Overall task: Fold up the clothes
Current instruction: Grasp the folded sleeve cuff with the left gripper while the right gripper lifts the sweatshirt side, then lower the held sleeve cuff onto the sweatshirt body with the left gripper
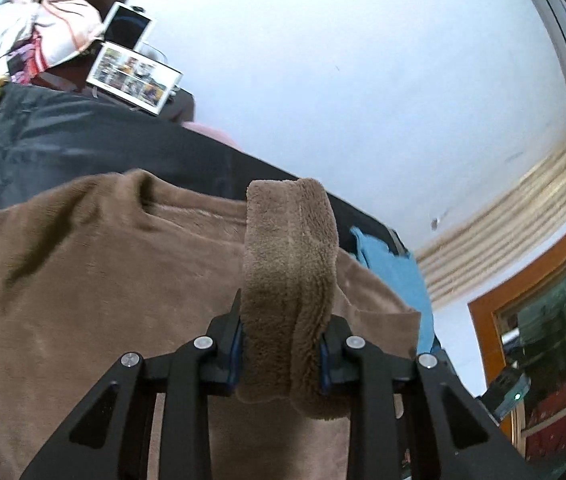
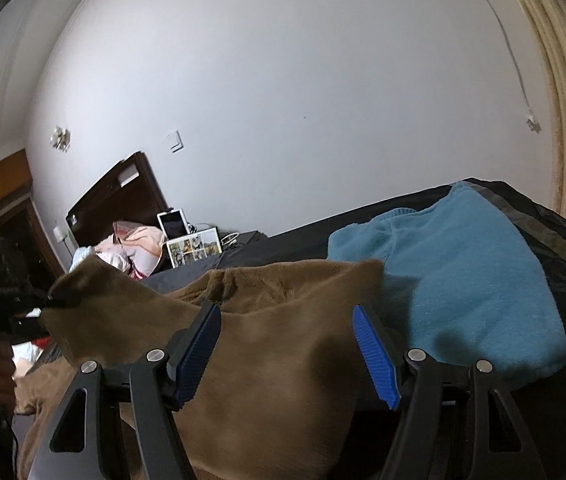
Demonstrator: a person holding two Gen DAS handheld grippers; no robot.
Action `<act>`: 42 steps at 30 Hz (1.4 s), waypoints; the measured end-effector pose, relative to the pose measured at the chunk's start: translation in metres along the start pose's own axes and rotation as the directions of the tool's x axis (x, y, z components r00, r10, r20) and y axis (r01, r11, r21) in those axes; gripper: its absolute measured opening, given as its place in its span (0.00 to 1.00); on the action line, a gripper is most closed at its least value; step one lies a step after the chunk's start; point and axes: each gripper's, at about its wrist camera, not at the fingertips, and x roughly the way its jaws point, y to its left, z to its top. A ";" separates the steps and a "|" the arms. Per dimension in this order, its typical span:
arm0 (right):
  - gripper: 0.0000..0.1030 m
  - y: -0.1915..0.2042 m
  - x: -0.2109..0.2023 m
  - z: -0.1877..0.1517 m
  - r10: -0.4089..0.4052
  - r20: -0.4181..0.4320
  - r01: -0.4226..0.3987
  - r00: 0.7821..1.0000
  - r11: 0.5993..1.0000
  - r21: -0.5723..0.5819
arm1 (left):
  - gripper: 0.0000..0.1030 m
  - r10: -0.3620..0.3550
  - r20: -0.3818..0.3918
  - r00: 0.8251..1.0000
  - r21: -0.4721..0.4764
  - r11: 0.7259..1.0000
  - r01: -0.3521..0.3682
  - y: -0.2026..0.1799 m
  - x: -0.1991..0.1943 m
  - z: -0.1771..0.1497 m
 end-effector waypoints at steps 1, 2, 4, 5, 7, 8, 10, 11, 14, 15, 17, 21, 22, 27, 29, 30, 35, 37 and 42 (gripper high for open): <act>0.69 0.001 0.000 -0.001 0.002 -0.003 -0.002 1.000 1.000 -0.004 | 0.31 0.012 0.013 1.000 -0.007 1.000 -0.012 0.006 -0.007 0.001; 0.69 0.000 0.000 -0.001 -0.002 -0.004 0.002 1.000 1.000 -0.003 | 0.31 0.028 0.023 0.999 -0.012 1.000 -0.027 0.012 -0.014 0.001; 0.70 -0.001 0.001 -0.001 -0.007 -0.009 0.007 1.000 1.000 -0.004 | 0.31 0.061 0.040 0.997 -0.031 0.998 -0.060 0.027 -0.026 -0.002; 0.70 0.003 0.002 -0.002 -0.001 -0.022 0.000 1.000 0.999 -0.033 | 0.31 0.078 0.047 0.996 -0.043 0.996 -0.076 0.035 -0.032 -0.005; 0.70 0.010 0.004 -0.004 0.010 -0.048 -0.014 0.999 0.996 -0.089 | 0.31 0.107 0.059 0.993 -0.068 0.992 -0.103 0.052 -0.042 -0.010; 0.70 0.013 0.005 -0.005 0.015 -0.061 -0.022 0.998 0.993 -0.116 | 0.31 0.112 0.056 0.992 -0.079 0.991 -0.108 0.059 -0.043 -0.013; 0.71 0.020 0.007 -0.007 0.024 -0.088 -0.039 0.996 0.984 -0.171 | 0.31 0.123 0.040 0.992 -0.096 0.988 -0.119 0.071 -0.042 -0.020; 0.74 0.024 0.008 -0.008 0.028 -0.102 -0.047 0.994 0.979 -0.198 | 0.31 0.125 0.031 0.992 -0.102 0.987 -0.122 0.075 -0.040 -0.024; 0.76 0.034 0.011 -0.012 0.037 -0.143 -0.076 0.989 0.958 -0.278 | 0.31 0.122 0.008 0.992 -0.109 0.987 -0.121 0.082 -0.031 -0.031; 0.76 0.038 0.012 -0.013 0.039 -0.157 -0.086 0.987 0.949 -0.303 | 0.31 0.121 0.005 0.993 -0.108 0.987 -0.120 0.083 -0.029 -0.033; 0.76 0.045 0.014 -0.015 0.042 -0.184 -0.106 0.982 0.929 -0.354 | 0.31 0.122 0.008 0.992 -0.104 0.987 -0.121 0.084 -0.028 -0.037; 0.78 0.064 0.021 -0.035 0.006 -0.259 -0.149 0.966 0.833 -0.533 | 0.31 0.120 0.014 0.993 -0.099 0.988 -0.118 0.086 -0.029 -0.042; 0.78 0.068 0.025 -0.042 -0.017 -0.277 -0.151 0.961 0.805 -0.573 | 0.31 0.119 0.015 0.993 -0.100 0.988 -0.117 0.087 -0.029 -0.042; 0.78 0.076 0.032 -0.064 -0.143 -0.243 -0.074 0.959 0.706 -0.705 | 0.31 0.118 0.014 0.993 -0.116 0.987 -0.116 0.092 -0.028 -0.044; 0.78 0.072 0.035 -0.063 -0.197 -0.215 -0.015 0.957 0.704 -0.710 | 0.31 0.119 0.012 0.993 -0.118 0.986 -0.116 0.092 -0.029 -0.045; 0.78 0.069 0.038 -0.062 -0.228 -0.205 0.017 0.952 0.706 -0.708 | 0.31 0.117 0.013 0.993 -0.118 0.986 -0.115 0.092 -0.030 -0.045; 0.78 0.050 0.033 -0.044 -0.302 -0.127 0.151 0.945 0.745 -0.650 | 0.31 0.113 0.022 0.993 -0.120 0.987 -0.109 0.091 -0.039 -0.049; 0.78 0.041 0.025 -0.033 -0.286 -0.115 0.164 0.952 0.786 -0.596 | 0.31 0.116 0.020 0.993 -0.123 0.986 -0.113 0.090 -0.043 -0.053; 0.78 0.007 0.001 -0.012 -0.231 -0.137 0.150 0.963 0.887 -0.437 | 0.33 0.133 -0.020 0.991 -0.080 0.988 -0.135 0.083 -0.049 -0.075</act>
